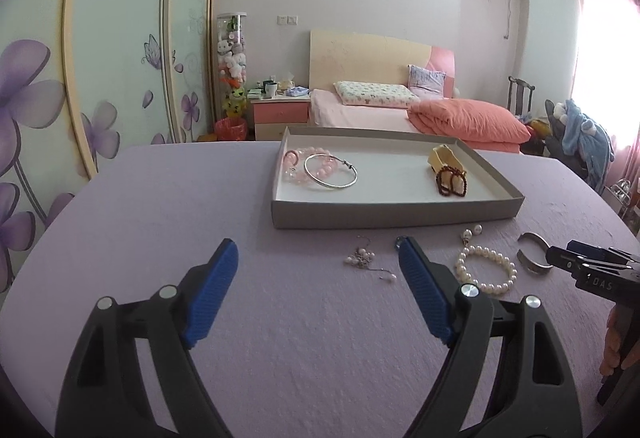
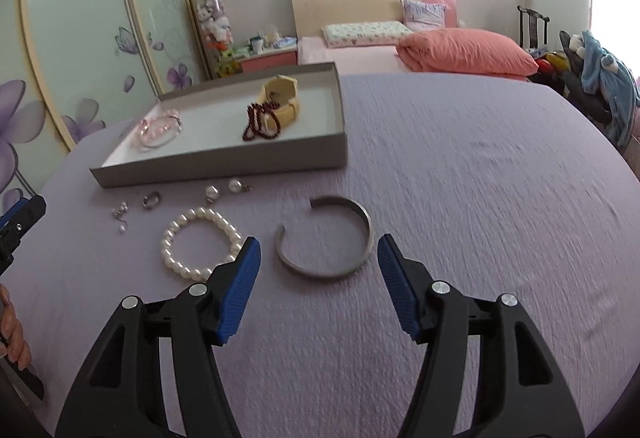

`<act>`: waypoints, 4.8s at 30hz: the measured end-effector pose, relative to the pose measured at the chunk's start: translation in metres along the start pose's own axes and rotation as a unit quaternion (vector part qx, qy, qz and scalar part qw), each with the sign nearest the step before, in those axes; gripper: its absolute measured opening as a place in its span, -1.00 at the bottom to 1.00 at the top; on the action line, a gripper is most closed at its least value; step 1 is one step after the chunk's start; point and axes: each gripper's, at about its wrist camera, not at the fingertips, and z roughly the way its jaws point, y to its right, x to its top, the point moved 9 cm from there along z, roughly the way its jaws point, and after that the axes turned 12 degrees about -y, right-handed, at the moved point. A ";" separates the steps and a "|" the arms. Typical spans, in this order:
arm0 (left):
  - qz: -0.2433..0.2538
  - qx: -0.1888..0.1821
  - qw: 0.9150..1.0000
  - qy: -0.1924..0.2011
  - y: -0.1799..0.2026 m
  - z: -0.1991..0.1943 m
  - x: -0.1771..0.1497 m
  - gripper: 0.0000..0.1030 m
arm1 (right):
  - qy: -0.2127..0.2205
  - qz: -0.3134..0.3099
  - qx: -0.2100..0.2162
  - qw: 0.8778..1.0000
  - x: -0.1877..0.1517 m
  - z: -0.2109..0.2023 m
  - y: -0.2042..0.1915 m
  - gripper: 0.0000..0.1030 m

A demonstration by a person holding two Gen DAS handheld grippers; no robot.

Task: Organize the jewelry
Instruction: 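Move the right tool toward the silver bangle on the bed, then grasp the silver cuff bangle with the right tool while the left tool grasps the silver pearl drop earring, then carry the bangle and drop earring into the tray and open both tools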

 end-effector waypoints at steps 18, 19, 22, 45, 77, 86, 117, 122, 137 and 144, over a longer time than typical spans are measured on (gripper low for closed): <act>0.008 -0.004 1.000 -0.024 0.008 0.017 -0.007 0.57 | -0.068 -0.026 -0.015 0.997 -0.010 0.030 0.002 0.39; 0.009 -0.004 1.000 -0.024 0.009 0.017 -0.007 0.57 | -0.068 -0.026 -0.016 0.997 -0.009 0.031 0.002 0.39; 0.016 -0.006 0.999 -0.029 0.011 0.019 -0.008 0.57 | -0.071 -0.031 -0.023 0.997 -0.006 0.034 0.003 0.43; 0.060 -0.018 0.993 -0.103 0.031 0.054 -0.012 0.57 | -0.064 -0.027 -0.019 0.997 0.003 0.034 0.008 0.26; 0.091 -0.027 0.981 -0.170 0.054 0.107 -0.003 -0.80 | -0.043 -0.018 0.007 0.999 0.010 0.022 0.001 0.26; 0.079 -0.047 0.987 -0.132 0.049 0.084 -0.001 -0.82 | -0.021 -0.016 0.022 0.999 0.014 0.011 -0.010 0.26; 0.012 -0.087 0.996 0.019 0.038 -0.010 0.027 -0.82 | 0.065 -0.003 0.049 0.997 0.027 -0.025 -0.036 0.26; 0.007 -0.088 0.996 0.031 0.038 -0.018 0.035 -0.82 | 0.078 -0.004 0.053 0.996 0.032 -0.034 -0.040 0.26; 0.006 -0.068 0.991 0.112 0.040 -0.046 0.094 -0.81 | 0.144 -0.034 0.049 0.988 0.082 -0.067 -0.068 0.26; 0.014 -0.062 0.991 0.118 0.044 -0.033 0.113 -0.81 | 0.144 -0.039 0.038 0.988 0.099 -0.058 -0.070 0.26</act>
